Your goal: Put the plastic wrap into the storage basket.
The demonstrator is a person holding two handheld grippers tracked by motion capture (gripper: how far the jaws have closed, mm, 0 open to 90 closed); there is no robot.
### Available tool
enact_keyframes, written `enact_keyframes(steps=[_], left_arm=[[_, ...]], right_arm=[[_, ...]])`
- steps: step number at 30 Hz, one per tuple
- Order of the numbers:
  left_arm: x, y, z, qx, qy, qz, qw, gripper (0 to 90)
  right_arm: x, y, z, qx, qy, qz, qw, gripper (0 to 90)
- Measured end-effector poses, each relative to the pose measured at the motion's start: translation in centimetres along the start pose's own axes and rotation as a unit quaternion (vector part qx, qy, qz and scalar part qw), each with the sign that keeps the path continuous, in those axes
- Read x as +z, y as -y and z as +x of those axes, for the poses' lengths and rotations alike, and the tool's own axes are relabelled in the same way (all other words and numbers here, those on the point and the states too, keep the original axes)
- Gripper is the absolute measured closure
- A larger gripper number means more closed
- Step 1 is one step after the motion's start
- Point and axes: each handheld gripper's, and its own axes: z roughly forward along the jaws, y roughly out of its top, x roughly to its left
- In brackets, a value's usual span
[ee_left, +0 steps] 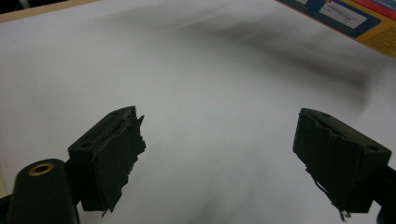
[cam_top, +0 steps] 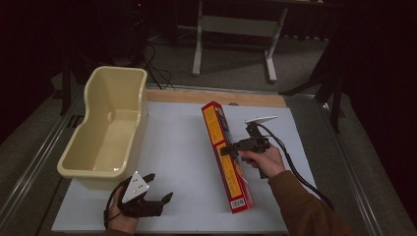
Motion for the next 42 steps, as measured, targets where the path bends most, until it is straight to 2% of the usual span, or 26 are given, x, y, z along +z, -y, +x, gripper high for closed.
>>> enact_keyframes(steps=[6,15,16,17,21,22,26,27,28,29,32,34,35,36,42], left_arm=[[0.1,0.0,-0.1,0.0,0.001,0.0,1.0,15.1],[0.1,0.0,0.0,0.0,0.002,0.0,1.0,15.1],[0.1,0.0,-0.1,0.0,0.002,0.0,1.0,15.1],[0.1,0.0,-0.1,0.001,0.002,0.0,1.0,15.1],[0.1,0.0,-0.1,0.001,0.002,0.0,1.0,15.1],[0.1,-0.1,0.0,0.001,0.001,0.0,1.0,15.1],[0.2,-0.1,-0.1,0.001,0.002,0.0,1.0,15.1],[0.2,-0.1,-0.1,0.002,0.002,-0.001,1.0,15.1],[0.1,-0.1,-0.1,0.002,0.003,-0.001,1.0,15.1],[0.1,-0.1,-0.1,0.001,0.002,-0.002,1.0,15.1],[-0.1,-0.1,0.0,0.0,0.002,-0.005,1.0,15.1],[-0.2,-0.1,0.0,-0.002,0.002,-0.007,1.0,15.1],[-0.2,-0.1,0.0,-0.002,0.002,-0.007,1.0,15.1],[-0.4,-0.1,0.0,-0.001,0.002,-0.009,1.0,15.1],[-0.6,0.0,0.0,-0.003,0.002,-0.014,0.9999,15.1]], right_arm=[[-0.2,0.0,0.6,0.012,-0.02,-0.028,0.9993,39.7],[-0.3,-0.1,1.3,0.024,-0.053,-0.066,0.9961,39.7],[-0.4,-0.1,1.4,0.025,-0.057,-0.071,0.9955,39.7],[-0.3,-0.2,1.6,0.028,-0.073,-0.084,0.9934,39.7],[-0.2,-0.3,2.1,0.029,-0.082,-0.097,0.9914,39.8],[-0.1,-0.4,2.5,0.029,-0.093,-0.103,0.9899,39.8],[0.3,-0.7,3.3,0.029,-0.096,-0.105,0.9894,39.8],[0.5,-0.9,3.8,0.021,-0.087,-0.102,0.9908,39.8],[0.7,-1.1,4.6,0.002,-0.07,-0.101,0.9924,39.8],[1.0,-1.3,5.5,-0.01,-0.063,-0.1,0.9929,39.8],[2.1,-2.0,7.5,-0.006,-0.107,-0.095,0.9898,39.8],[2.8,-2.3,8.9,-0.014,-0.116,-0.098,0.9883,39.8],[2.8,-2.3,8.9,-0.014,-0.116,-0.098,0.9883,39.8],[3.5,-2.6,10.0,-0.017,-0.124,-0.097,0.9873,39.8],[5.2,-3.6,11.1,0.006,-0.151,-0.098,0.9837,39.8]])
